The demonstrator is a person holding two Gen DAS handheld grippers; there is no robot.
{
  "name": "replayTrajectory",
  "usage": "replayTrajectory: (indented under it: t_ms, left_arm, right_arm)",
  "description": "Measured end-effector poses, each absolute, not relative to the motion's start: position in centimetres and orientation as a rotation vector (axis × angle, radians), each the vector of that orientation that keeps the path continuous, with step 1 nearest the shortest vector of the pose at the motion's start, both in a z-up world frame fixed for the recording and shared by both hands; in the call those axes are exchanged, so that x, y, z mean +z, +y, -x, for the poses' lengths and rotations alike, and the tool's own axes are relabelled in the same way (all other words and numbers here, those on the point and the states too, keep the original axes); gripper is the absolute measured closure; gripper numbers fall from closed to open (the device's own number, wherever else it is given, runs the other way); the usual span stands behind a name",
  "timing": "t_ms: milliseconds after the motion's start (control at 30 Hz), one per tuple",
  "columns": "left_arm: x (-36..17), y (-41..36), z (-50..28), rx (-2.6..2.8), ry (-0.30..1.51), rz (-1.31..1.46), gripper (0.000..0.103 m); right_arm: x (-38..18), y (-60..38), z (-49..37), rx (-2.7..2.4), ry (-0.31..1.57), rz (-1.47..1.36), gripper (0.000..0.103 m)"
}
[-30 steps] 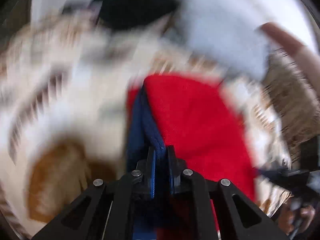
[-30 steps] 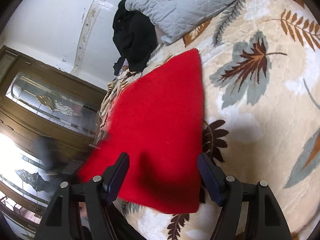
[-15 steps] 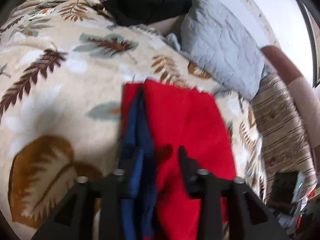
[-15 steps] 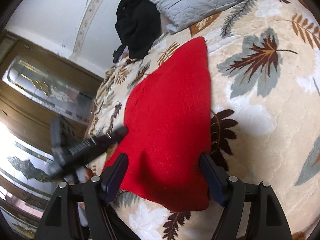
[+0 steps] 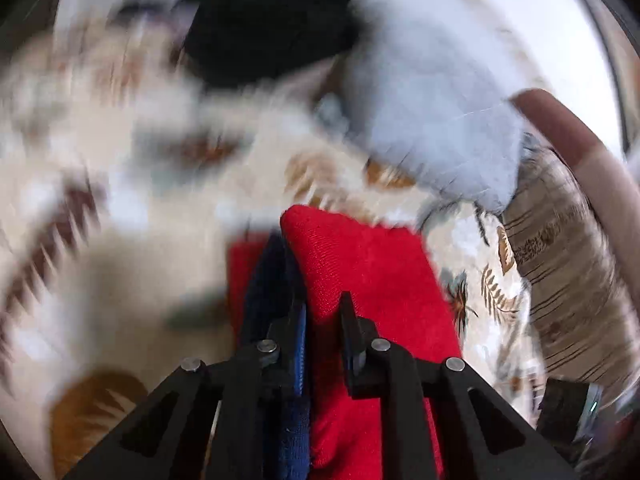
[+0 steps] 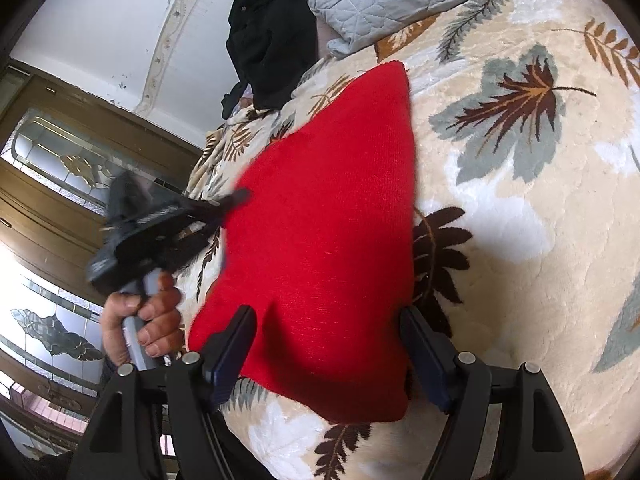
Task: Fold small clothes
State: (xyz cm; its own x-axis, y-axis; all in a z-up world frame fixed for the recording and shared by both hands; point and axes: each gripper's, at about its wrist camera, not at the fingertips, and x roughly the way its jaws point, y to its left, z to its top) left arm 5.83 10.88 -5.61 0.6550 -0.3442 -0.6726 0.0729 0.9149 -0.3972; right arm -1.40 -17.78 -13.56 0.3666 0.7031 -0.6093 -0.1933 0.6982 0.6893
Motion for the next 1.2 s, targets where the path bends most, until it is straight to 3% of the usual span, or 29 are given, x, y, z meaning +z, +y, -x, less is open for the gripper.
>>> replayTrajectory:
  t_ms: [67, 167, 233, 600, 833, 900, 1033, 1133, 1167, 1200]
  left_arm:
    - [-4.9, 10.6, -5.1, -0.232, 0.768, 0.283, 0.087]
    - [-9.6, 11.8, -7.7, -0.171, 0.952, 0.298, 0.087]
    - [-11.4, 12.5, -8.0, -0.153, 0.974, 0.322, 0.086]
    - [-11.2, 12.8, -7.8, -0.148, 0.994, 0.352, 0.085]
    - [-5.7, 11.0, -2.6, -0.161, 0.865, 0.321, 0.083]
    - [-5.0, 9.1, -1.0, -0.224, 0.835, 0.278, 0.078]
    - [-9.9, 7.1, -1.5, -0.141, 0.982, 0.163, 0.078]
    - [-10.6, 7.7, -1.3, -0.127, 0.943, 0.15, 0.082]
    - [-10.4, 7.6, -1.3, -0.117, 0.944, 0.136, 0.084]
    - [-10.3, 7.6, -1.4, -0.11, 0.945, 0.122, 0.084]
  right_arm:
    - [-13.6, -17.7, 1.4, 0.616, 1.051, -0.563, 0.026]
    - [-13.6, -17.5, 1.5, 0.621, 1.052, -0.549, 0.026]
    - [-13.7, -17.4, 1.5, 0.619, 1.061, -0.545, 0.026]
    - [-12.1, -17.8, 2.1, 0.62, 1.017, -0.535, 0.026]
    - [-12.5, -20.0, 3.0, 0.584, 0.997, -0.603, 0.024]
    - [-12.9, -20.4, 2.8, 0.571, 1.0, -0.634, 0.024]
    - [-13.7, -20.6, 1.3, 0.564, 1.012, -0.72, 0.024]
    - [-15.4, -19.9, -0.4, 0.578, 1.079, -0.789, 0.024]
    - [-16.2, -19.2, -1.1, 0.586, 1.142, -0.803, 0.033]
    - [-16.4, -18.0, -1.4, 0.597, 1.187, -0.765, 0.051]
